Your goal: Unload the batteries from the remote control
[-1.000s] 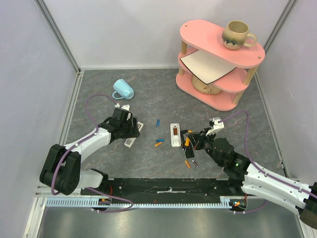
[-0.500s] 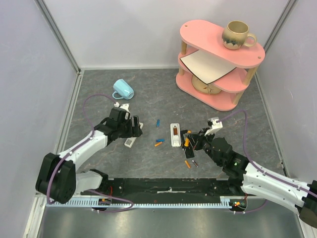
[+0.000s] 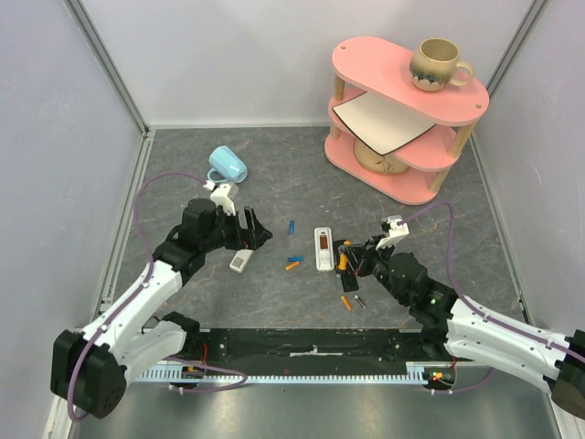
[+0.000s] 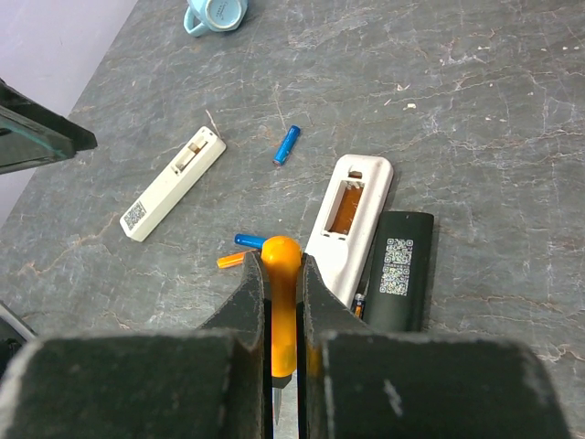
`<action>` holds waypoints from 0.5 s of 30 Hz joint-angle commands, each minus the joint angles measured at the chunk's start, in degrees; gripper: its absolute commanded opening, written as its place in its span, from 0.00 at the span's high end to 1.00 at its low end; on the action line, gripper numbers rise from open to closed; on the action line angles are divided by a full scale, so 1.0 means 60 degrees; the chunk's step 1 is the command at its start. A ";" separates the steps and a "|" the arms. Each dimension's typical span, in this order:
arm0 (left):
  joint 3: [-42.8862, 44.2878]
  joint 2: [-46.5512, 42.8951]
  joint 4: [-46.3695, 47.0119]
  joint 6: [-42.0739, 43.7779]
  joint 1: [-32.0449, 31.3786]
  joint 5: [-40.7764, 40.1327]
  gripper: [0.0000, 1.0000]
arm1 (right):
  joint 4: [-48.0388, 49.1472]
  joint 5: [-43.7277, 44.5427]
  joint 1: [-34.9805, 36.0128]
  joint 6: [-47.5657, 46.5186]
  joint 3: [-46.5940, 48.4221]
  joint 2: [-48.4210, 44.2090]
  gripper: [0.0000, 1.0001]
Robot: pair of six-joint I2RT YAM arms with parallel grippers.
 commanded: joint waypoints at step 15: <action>0.0322 -0.0194 -0.0206 0.0039 -0.1733 -0.0965 0.11 | 0.0656 -0.0078 0.0023 0.0226 0.0342 0.0473 1.00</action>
